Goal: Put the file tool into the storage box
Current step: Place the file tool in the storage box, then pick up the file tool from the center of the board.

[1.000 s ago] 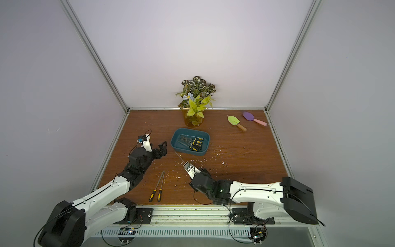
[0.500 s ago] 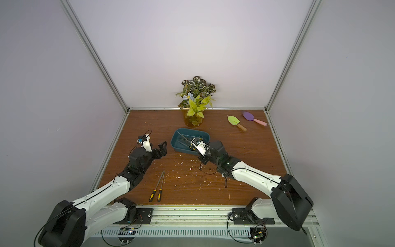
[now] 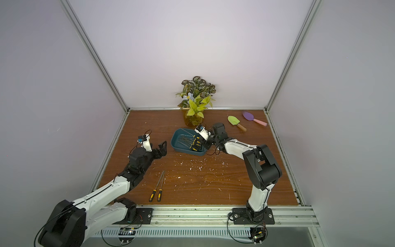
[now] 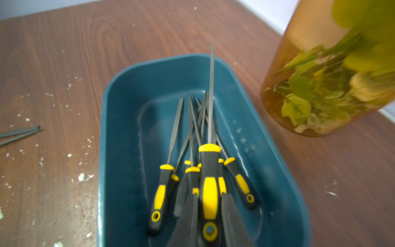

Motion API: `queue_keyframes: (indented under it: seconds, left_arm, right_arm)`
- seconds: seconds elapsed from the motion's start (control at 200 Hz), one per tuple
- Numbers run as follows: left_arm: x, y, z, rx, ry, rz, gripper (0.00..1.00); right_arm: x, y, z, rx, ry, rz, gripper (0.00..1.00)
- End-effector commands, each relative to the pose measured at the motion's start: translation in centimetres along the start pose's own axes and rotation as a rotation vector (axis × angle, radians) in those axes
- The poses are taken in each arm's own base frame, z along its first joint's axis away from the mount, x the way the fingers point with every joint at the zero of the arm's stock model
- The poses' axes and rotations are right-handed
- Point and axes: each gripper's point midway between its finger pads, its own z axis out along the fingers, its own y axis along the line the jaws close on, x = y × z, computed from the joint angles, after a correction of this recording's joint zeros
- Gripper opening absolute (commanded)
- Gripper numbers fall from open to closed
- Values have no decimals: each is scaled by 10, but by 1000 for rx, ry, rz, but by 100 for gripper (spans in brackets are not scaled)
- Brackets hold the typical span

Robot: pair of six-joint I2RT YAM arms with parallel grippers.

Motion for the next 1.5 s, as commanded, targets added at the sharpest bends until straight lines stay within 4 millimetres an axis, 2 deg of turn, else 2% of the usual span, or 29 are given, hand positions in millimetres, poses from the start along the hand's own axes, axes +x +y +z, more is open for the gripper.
queue_keyframes:
  seconds: [0.0,0.03,0.1,0.215,0.295,0.43,0.53,0.621,0.696,0.826,0.896,0.991,1.131,1.296,1.491]
  left_arm:
    - [-4,3,2,-7,-15,1,100]
    - [-4,2,2,-5,-13,1,100]
    - [-3,2,3,-4,-12,1,100]
    - [-2,1,4,2,-5,0,100]
    - [-1,1,4,4,-3,1,100]
    - [1,2,6,-1,3,5,100]
    - [2,4,7,-13,6,11,100]
    - [3,7,8,-28,10,18,100]
    - [3,9,9,-41,10,20,100]
    - [2,13,8,-66,4,32,100]
    - [1,17,8,-85,-2,34,100]
    - [0,20,8,-102,-4,35,100]
    - [4,27,11,-126,12,35,100]
    - [9,42,15,-172,35,10,100]
    - [9,47,16,-174,38,-10,100]
  right_arm:
    - [-10,0,4,-26,-23,-24,10]
    - [-8,-1,6,-18,-16,-17,16]
    - [-4,-8,10,13,2,-2,44]
    - [-5,-20,7,89,4,32,63]
    - [-13,-30,-5,160,-18,64,75]
    - [-35,-36,-32,267,-79,184,83]
    - [-41,-26,-47,348,-86,268,82]
    - [-38,0,-55,426,-93,330,82]
    - [-23,30,-59,462,-86,400,82]
    - [6,85,-59,387,-93,565,79]
    - [16,115,-59,337,-104,576,78]
    - [34,136,-64,377,-72,599,77]
    - [30,188,-57,291,-78,590,75]
    - [19,245,-35,206,-56,564,74]
    - [14,286,-9,168,-32,531,73]
